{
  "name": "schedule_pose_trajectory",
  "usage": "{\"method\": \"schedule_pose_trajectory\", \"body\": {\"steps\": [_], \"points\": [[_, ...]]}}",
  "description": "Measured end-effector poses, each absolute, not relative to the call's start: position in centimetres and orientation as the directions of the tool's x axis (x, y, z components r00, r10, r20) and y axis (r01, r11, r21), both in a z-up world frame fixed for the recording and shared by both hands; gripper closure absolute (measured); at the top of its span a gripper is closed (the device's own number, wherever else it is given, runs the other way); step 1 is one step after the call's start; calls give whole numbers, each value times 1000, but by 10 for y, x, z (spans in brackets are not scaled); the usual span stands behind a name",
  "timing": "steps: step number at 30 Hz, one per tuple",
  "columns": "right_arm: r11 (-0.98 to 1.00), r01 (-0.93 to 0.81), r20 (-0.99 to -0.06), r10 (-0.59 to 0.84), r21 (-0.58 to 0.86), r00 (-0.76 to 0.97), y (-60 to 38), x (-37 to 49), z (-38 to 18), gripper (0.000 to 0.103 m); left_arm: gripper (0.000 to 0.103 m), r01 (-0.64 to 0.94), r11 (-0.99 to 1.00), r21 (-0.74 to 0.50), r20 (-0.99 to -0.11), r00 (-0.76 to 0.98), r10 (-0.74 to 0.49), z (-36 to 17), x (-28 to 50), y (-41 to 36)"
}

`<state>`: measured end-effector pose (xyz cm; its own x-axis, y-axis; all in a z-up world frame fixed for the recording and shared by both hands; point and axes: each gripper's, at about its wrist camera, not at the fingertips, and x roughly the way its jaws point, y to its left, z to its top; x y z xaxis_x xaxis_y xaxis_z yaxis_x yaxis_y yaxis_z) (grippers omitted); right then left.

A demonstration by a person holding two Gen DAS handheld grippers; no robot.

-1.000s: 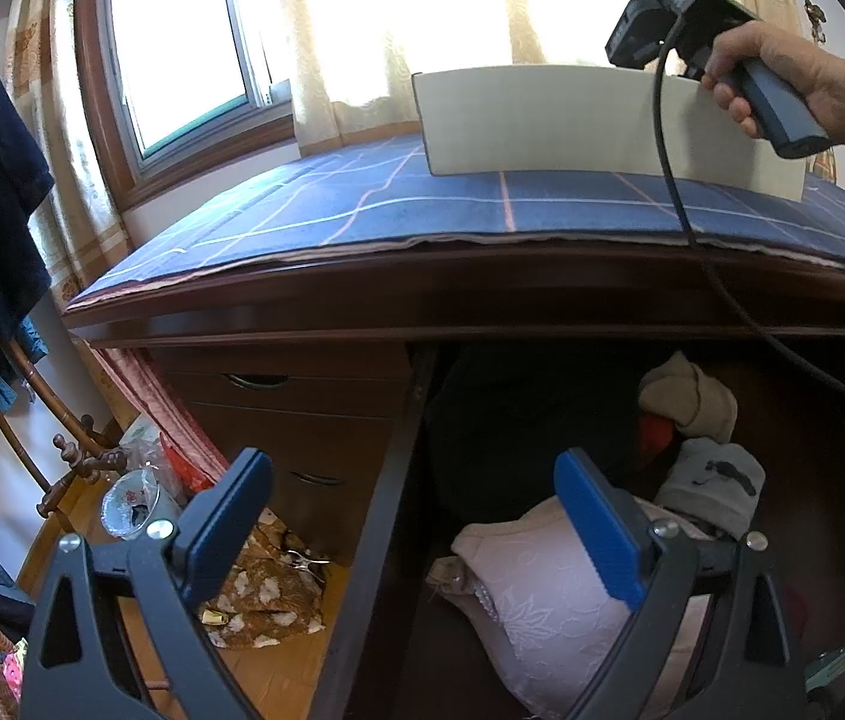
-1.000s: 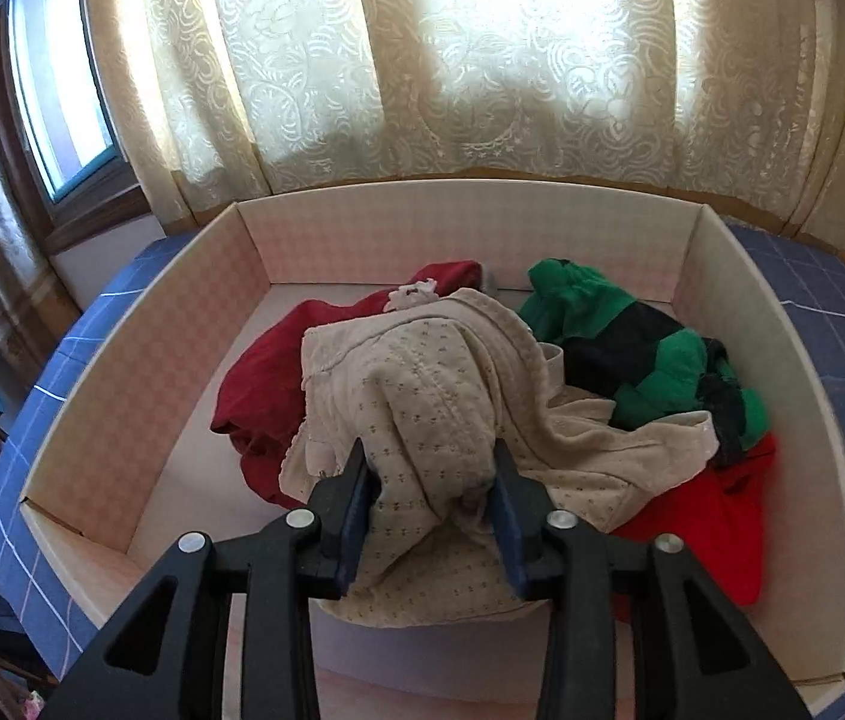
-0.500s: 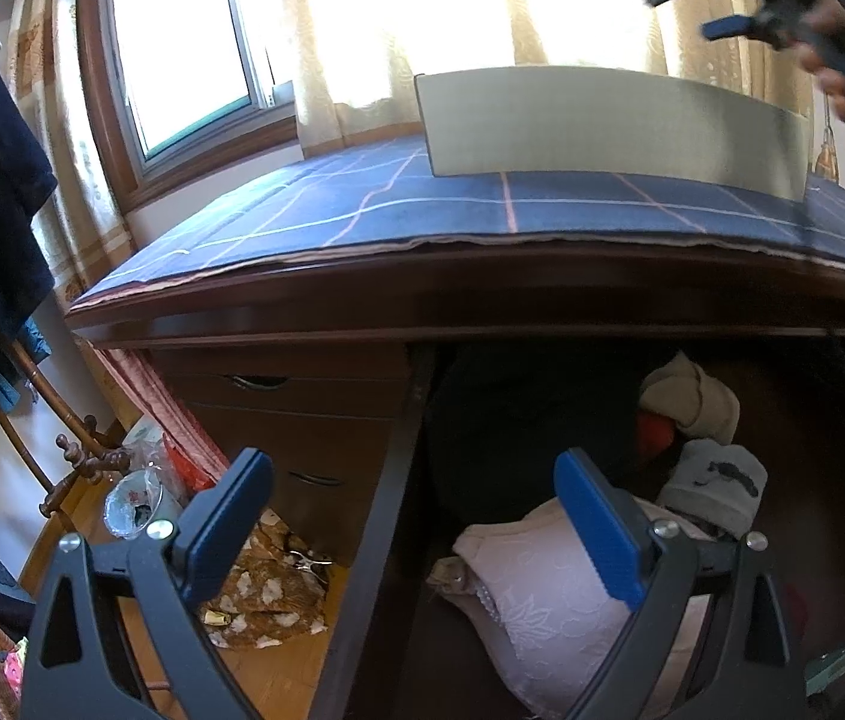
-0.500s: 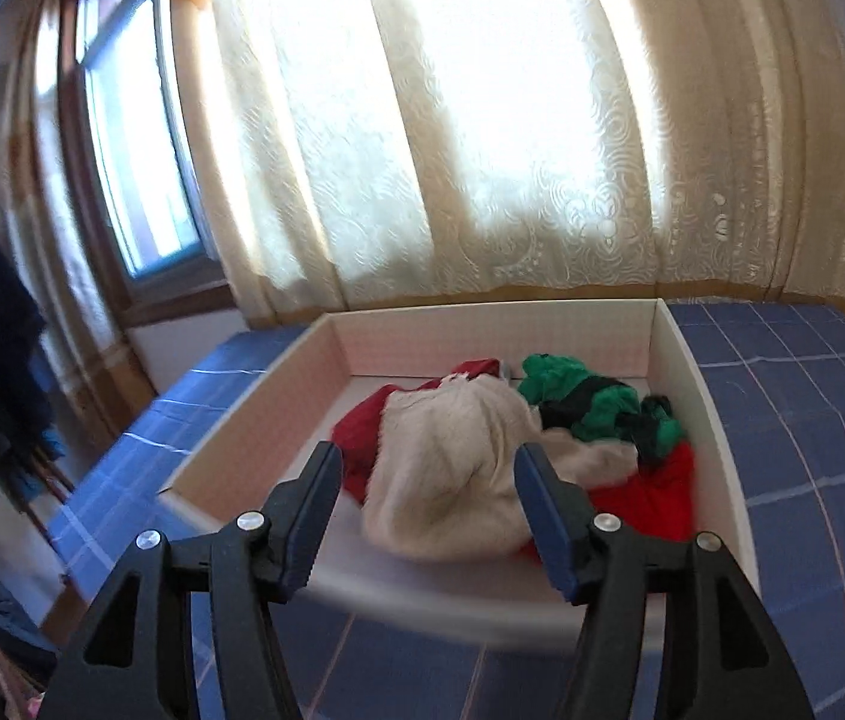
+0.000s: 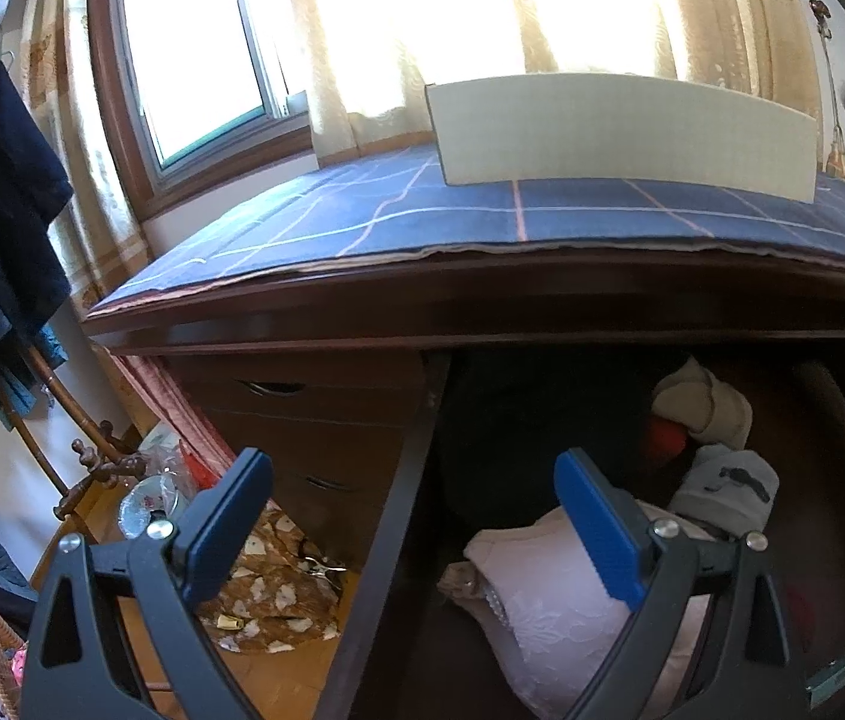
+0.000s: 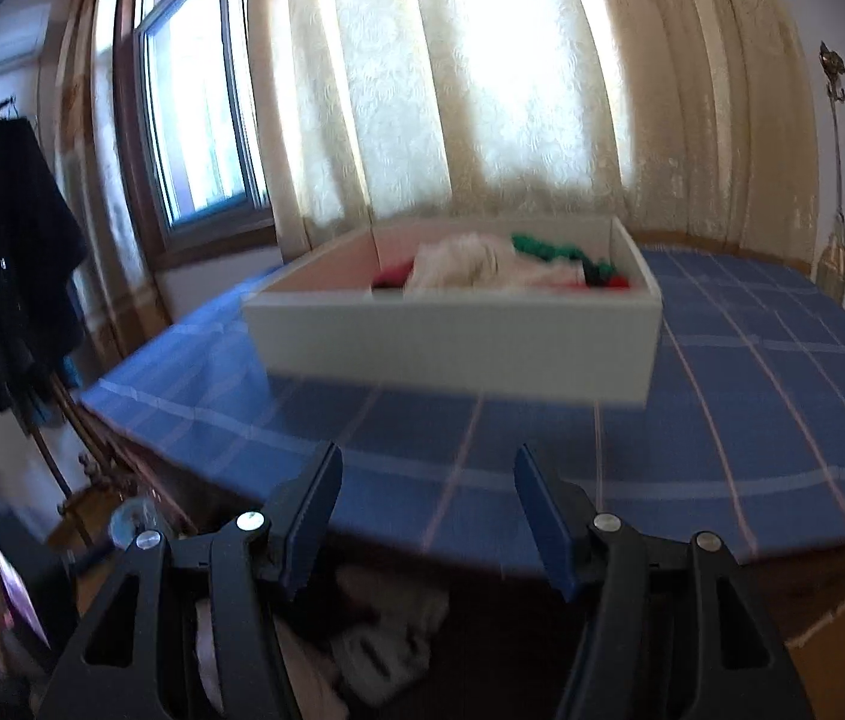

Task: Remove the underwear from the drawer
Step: 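Lower the right tool into the drawer over the grey sock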

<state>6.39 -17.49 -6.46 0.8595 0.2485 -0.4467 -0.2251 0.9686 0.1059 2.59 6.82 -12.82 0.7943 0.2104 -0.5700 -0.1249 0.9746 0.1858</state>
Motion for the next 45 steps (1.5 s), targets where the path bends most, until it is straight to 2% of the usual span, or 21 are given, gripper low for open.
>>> {"method": "schedule_pose_trajectory", "body": {"steps": [7,11,22,45], "points": [[975,-192,-540,221,111,812,-182,46,-112,41,6,-133,978,163,-573,794,204,-128,26,71],[966,-189,-585,257,175,770,-186,48,-132,41,6,-145,977,156,-569,796,208,-127,26,73],[955,-202,-674,296,216,677,-176,58,-167,41,6,-145,977,156,-556,805,208,-127,24,73],[947,-245,-744,315,207,589,-159,73,-178,41,6,-145,978,150,-546,812,205,-128,23,74]]}}
